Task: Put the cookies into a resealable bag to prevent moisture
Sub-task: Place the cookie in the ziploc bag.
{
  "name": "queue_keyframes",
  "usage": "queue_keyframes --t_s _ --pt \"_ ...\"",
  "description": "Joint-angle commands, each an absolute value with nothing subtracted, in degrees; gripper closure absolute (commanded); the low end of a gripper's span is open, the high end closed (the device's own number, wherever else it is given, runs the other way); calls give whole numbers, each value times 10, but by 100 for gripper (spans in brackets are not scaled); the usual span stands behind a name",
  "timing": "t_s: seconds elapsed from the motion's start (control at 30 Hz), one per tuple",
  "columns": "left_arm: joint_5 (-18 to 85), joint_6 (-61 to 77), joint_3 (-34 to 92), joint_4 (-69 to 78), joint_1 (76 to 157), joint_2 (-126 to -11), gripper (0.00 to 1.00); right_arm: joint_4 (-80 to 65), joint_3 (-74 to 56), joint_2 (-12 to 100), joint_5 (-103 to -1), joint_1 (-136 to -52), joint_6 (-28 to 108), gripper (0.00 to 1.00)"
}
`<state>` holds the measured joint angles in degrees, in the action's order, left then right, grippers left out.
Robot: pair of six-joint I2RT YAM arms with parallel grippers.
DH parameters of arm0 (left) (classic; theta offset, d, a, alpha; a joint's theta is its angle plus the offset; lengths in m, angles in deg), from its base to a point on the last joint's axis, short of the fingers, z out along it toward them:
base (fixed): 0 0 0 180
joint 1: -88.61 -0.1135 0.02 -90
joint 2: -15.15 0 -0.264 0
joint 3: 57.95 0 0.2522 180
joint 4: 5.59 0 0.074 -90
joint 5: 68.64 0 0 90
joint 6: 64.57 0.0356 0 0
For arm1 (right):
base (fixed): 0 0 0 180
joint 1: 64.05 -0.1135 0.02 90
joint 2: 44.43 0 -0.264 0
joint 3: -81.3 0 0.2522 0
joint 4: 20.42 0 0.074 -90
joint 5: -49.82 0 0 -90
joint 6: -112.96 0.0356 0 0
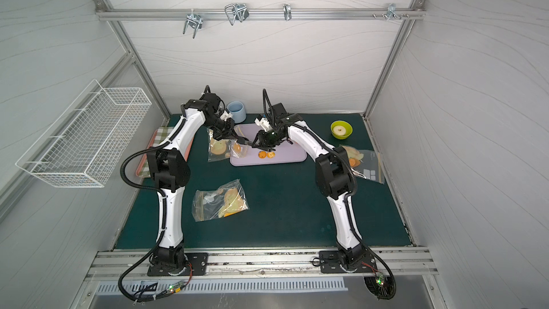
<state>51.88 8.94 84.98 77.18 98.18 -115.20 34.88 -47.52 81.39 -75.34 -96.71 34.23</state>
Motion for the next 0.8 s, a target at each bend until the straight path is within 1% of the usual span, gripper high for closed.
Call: queue_keyframes --t_s 0.0,0.23,0.37,0.5,0.57,0.67,0.77 --pt "530 100 851 774 985 -1151 100 318 -497 826 -789 -972 354 65" --pt "529 100 849 774 984 -1148 100 347 -546 867 -730 -969 362 65" --pt "517 96 849 777 979 -1149 100 319 -502 834 -738 -967 363 64" --pt "517 92 845 776 967 -1146 100 315 -448 783 -670 -958 367 66" --pt "522 91 842 773 965 -1142 100 342 -447 781 -634 -950 366 66" --pt "531 92 838 769 965 -1138 100 378 -459 796 -588 -946 356 69" --pt "526 93 835 769 965 -1135 100 377 -459 800 -599 -947 355 69"
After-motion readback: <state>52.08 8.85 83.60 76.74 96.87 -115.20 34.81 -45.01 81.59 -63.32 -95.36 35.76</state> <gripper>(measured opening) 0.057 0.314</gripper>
